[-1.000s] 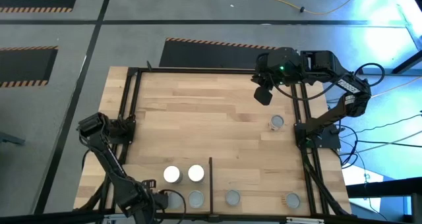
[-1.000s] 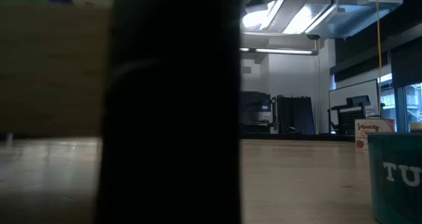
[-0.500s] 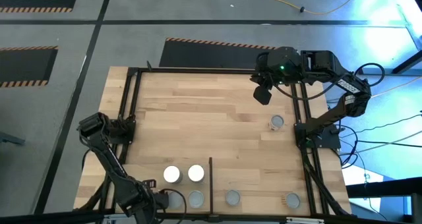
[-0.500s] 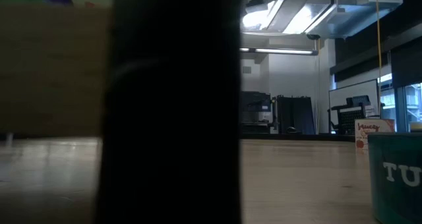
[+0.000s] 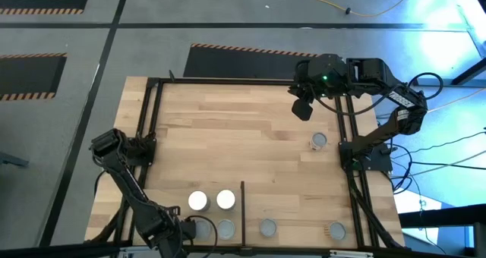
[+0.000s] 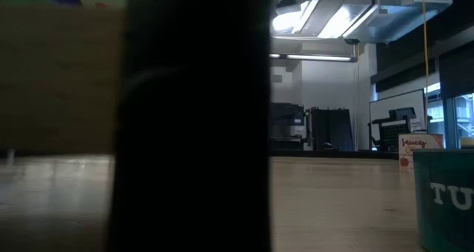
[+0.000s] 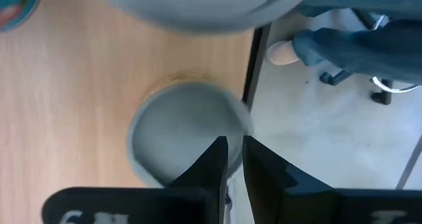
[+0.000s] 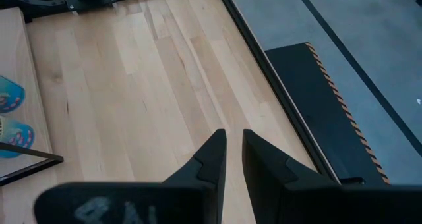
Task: Pick and place cans onto a shelf
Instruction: Put the canned mushroom on the shelf
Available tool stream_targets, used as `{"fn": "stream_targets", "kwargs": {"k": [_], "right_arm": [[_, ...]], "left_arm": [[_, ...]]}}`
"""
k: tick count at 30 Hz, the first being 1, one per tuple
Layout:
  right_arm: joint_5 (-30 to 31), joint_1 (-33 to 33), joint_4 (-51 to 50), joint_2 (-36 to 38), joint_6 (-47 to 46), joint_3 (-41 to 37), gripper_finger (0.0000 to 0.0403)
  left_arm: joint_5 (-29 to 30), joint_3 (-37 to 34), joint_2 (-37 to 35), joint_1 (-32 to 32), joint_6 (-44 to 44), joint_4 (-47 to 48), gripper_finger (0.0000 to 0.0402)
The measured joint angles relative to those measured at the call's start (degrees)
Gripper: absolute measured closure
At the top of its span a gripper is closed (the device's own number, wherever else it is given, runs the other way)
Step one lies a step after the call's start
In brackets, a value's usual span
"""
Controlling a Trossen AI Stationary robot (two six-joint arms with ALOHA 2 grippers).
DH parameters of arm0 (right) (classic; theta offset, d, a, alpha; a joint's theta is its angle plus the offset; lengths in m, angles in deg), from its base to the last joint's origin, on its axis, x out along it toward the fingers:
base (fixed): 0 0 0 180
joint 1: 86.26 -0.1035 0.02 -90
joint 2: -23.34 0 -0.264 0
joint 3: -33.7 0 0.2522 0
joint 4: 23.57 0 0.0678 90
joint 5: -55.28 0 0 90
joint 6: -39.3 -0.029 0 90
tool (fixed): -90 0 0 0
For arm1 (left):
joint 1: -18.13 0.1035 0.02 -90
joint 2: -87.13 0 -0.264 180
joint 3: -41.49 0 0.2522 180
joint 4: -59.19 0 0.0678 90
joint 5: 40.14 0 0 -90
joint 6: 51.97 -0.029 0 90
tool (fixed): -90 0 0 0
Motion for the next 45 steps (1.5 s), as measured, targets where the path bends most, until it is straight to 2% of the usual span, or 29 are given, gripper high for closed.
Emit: {"fn": "stream_targets", "kwargs": {"k": [6, 11, 16, 21, 30, 35, 45], "right_arm": [[0.0, 0.0, 0.0, 0.0, 0.0, 0.0, 0.035], [0.0, 0.0, 0.1, 0.0, 0.0, 0.0, 0.035], [0.0, 0.0, 0.1, 0.0, 0.0, 0.0, 0.035], [0.0, 0.0, 0.1, 0.0, 0.0, 0.0, 0.035], [0.0, 0.0, 0.1, 0.0, 0.2, 0.0, 0.035], [0.0, 0.0, 0.1, 0.0, 0.2, 0.0, 0.035], [0.0, 0.0, 0.2, 0.0, 0.2, 0.0, 0.035]], "left_arm": [[-1.4, 0.0, -0.6, 0.0, 0.4, 1.7, 0.036], [2.6, 0.0, -4.4, 0.1, 4.5, 5.4, 0.036], [6.1, 0.0, -7.8, -0.2, 7.3, -3.1, 0.036], [5.0, 0.0, -7.3, -1.4, 7.7, -10.2, 0.036], [3.7, 0.0, -4.1, -2.5, 9.1, -9.7, 0.036], [1.0, 0.0, -2.1, -2.5, 9.2, -9.8, 0.036], [4.9, -0.3, -1.7, -2.4, 9.0, -9.2, 0.036]]}}
